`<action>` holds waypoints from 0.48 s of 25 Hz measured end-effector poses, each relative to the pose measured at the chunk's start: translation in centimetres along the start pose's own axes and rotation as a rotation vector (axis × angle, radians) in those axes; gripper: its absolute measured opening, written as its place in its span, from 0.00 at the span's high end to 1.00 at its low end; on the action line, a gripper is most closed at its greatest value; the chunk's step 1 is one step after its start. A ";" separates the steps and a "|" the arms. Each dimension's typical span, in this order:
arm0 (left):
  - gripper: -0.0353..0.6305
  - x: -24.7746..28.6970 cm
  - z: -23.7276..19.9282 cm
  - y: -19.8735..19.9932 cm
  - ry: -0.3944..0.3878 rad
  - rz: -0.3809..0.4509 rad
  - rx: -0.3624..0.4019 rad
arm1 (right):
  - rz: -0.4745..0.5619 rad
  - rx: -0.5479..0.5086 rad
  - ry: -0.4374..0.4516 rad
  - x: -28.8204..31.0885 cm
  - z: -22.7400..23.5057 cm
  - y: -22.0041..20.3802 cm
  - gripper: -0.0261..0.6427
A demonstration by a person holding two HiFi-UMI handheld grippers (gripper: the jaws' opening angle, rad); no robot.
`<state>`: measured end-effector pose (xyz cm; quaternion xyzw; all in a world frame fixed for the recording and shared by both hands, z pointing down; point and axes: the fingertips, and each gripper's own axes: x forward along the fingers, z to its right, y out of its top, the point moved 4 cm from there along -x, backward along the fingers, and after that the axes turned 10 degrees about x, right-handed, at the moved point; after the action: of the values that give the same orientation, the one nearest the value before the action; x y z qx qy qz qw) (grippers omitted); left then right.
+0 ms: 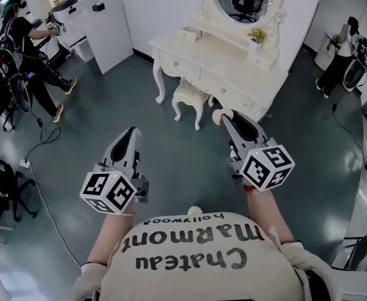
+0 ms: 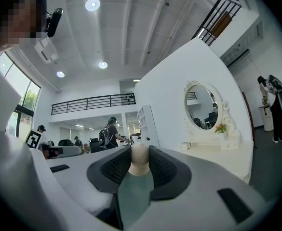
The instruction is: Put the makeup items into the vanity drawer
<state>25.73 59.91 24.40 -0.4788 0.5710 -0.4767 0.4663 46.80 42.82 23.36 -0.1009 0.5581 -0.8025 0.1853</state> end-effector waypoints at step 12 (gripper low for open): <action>0.93 10.9 -2.3 -0.8 -0.016 0.040 -0.026 | 0.006 0.015 0.026 7.7 7.7 2.7 0.76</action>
<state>22.33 49.29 24.65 -0.4770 0.5829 -0.4561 0.4739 43.14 32.21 23.27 -0.0875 0.5548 -0.8073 0.1812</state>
